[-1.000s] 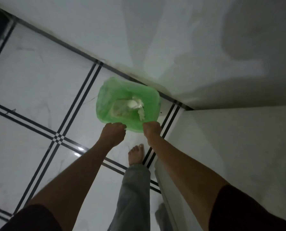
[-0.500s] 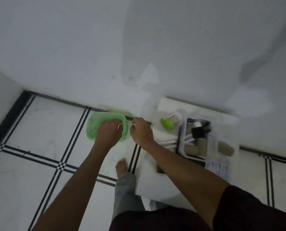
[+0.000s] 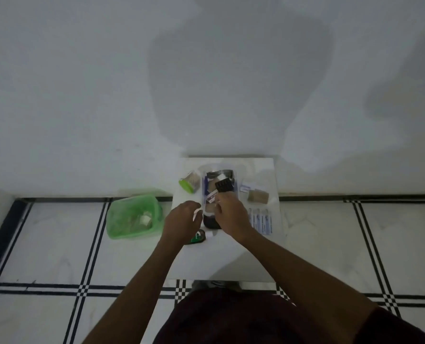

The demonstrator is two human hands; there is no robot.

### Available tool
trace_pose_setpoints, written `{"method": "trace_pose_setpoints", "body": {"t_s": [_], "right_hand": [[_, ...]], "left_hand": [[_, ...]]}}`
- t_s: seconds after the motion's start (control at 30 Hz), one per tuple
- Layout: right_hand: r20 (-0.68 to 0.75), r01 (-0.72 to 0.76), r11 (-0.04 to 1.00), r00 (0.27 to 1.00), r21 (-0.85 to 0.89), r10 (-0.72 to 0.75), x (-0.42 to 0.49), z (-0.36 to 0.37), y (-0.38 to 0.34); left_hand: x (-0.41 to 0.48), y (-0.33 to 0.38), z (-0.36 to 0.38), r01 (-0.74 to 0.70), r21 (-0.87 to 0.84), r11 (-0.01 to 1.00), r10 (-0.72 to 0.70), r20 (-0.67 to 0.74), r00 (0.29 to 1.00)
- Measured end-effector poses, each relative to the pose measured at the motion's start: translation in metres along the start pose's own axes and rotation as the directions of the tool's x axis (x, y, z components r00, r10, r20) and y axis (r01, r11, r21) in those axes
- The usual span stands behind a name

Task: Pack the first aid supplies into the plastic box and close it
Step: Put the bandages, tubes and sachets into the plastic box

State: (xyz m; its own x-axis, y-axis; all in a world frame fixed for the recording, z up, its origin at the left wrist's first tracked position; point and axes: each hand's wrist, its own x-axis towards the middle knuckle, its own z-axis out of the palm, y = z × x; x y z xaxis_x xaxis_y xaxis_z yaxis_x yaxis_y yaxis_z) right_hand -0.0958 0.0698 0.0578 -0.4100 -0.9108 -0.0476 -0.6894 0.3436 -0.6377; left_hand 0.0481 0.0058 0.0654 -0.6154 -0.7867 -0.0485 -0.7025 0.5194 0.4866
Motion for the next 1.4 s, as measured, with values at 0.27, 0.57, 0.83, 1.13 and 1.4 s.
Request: {"method": "trace_pose_setpoints", "body": {"t_s": [0.27, 0.57, 0.83, 1.13, 1.4], "right_hand": [[-0.108, -0.125, 0.988, 0.985, 0.094, 0.135, 0.008, -0.022, 0.054], [0.130, -0.269, 0.906, 0.937, -0.325, 0.325, 0.051, -0.011, 0.133], [0.110, -0.168, 0.882, 0.965, -0.440, 0.239, 0.073, 0.017, 0.159], [-0.252, -0.207, 0.973, 0.952, -0.103, 0.176, 0.082, -0.028, 0.122], [0.032, 0.314, 0.910, 0.948, -0.269, -0.317, 0.074, 0.006, 0.080]], "left_hand": [[0.025, -0.012, 0.005, 0.129, -0.054, 0.990, -0.130, -0.023, 0.991], [0.117, -0.065, 0.025, 0.205, -0.031, 0.978, -0.201, 0.101, 0.974], [0.170, -0.093, 0.063, 0.207, 0.051, 0.977, -0.213, 0.288, 0.934], [0.162, -0.090, 0.020, 0.115, -0.057, 0.992, -0.114, 0.021, 0.993], [0.201, -0.031, 0.006, -0.202, -0.130, 0.971, 0.226, 0.210, 0.951]]}}
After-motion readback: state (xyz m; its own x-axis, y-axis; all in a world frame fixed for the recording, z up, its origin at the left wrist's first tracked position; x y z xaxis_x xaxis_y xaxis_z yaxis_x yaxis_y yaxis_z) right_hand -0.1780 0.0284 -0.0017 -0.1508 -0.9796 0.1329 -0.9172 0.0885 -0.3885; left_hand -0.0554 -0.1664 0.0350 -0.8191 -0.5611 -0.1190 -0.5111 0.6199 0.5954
